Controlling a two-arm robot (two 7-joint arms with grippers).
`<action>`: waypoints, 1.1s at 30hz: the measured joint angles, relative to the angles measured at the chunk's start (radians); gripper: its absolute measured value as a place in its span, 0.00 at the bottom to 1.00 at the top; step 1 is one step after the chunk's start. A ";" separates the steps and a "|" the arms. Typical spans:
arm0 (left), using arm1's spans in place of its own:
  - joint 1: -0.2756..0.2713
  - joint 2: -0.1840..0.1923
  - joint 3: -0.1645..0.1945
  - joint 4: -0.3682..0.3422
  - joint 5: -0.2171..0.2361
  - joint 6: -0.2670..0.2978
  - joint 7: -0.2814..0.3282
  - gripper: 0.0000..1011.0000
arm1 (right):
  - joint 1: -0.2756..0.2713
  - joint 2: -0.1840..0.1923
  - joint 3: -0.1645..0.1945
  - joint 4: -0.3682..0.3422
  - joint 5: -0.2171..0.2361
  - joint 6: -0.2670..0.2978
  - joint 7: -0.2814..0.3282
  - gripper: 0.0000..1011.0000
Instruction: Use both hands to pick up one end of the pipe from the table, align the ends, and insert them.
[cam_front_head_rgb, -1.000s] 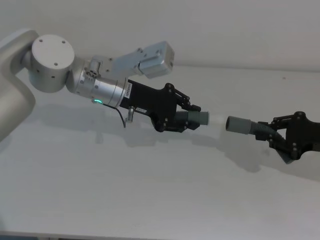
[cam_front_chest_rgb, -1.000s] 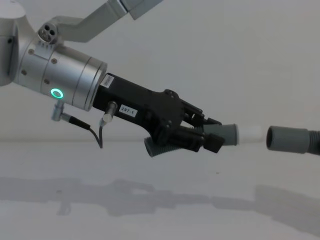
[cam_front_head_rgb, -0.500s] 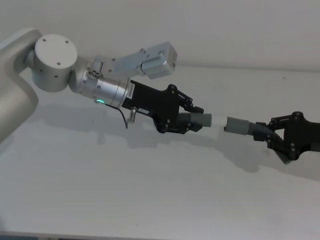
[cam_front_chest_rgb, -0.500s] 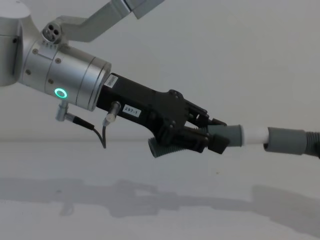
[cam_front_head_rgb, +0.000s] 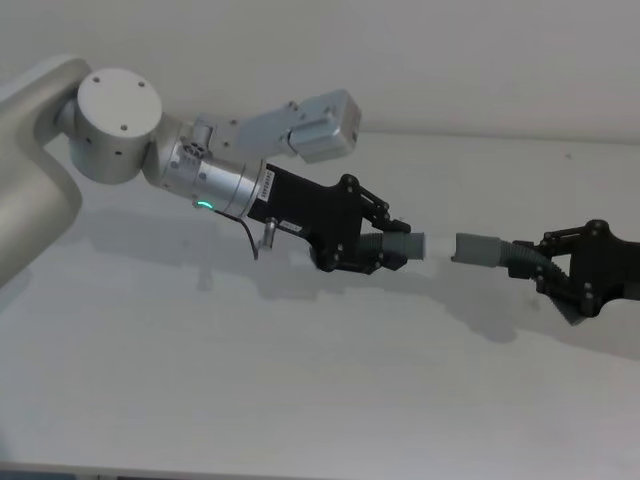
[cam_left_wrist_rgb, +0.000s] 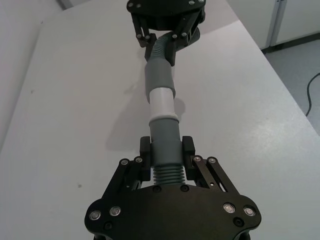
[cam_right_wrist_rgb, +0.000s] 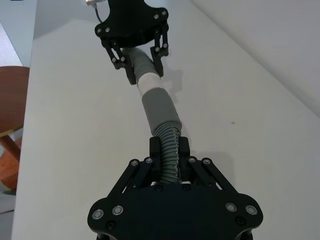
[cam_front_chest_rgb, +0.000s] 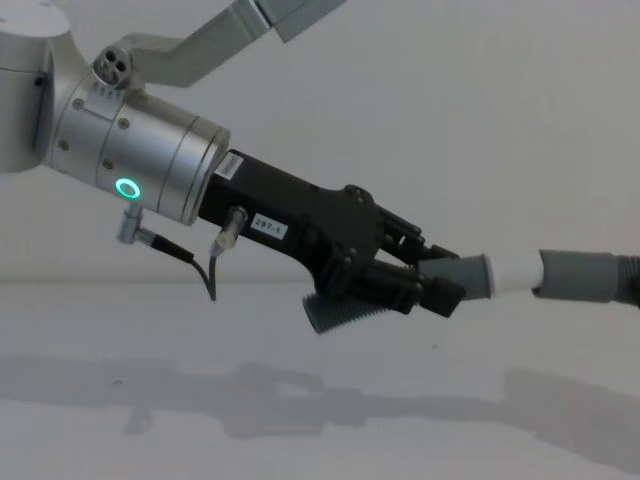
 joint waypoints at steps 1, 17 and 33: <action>-0.001 0.000 0.002 -0.001 0.000 0.001 -0.001 0.35 | 0.000 0.000 0.000 0.000 0.002 0.000 0.000 0.20; -0.012 0.000 0.023 -0.009 0.001 0.012 0.002 0.35 | 0.004 0.011 0.000 -0.002 0.032 -0.006 0.008 0.20; -0.017 0.000 0.031 -0.012 0.002 0.021 0.024 0.35 | 0.004 0.022 -0.006 -0.010 0.041 -0.010 0.011 0.20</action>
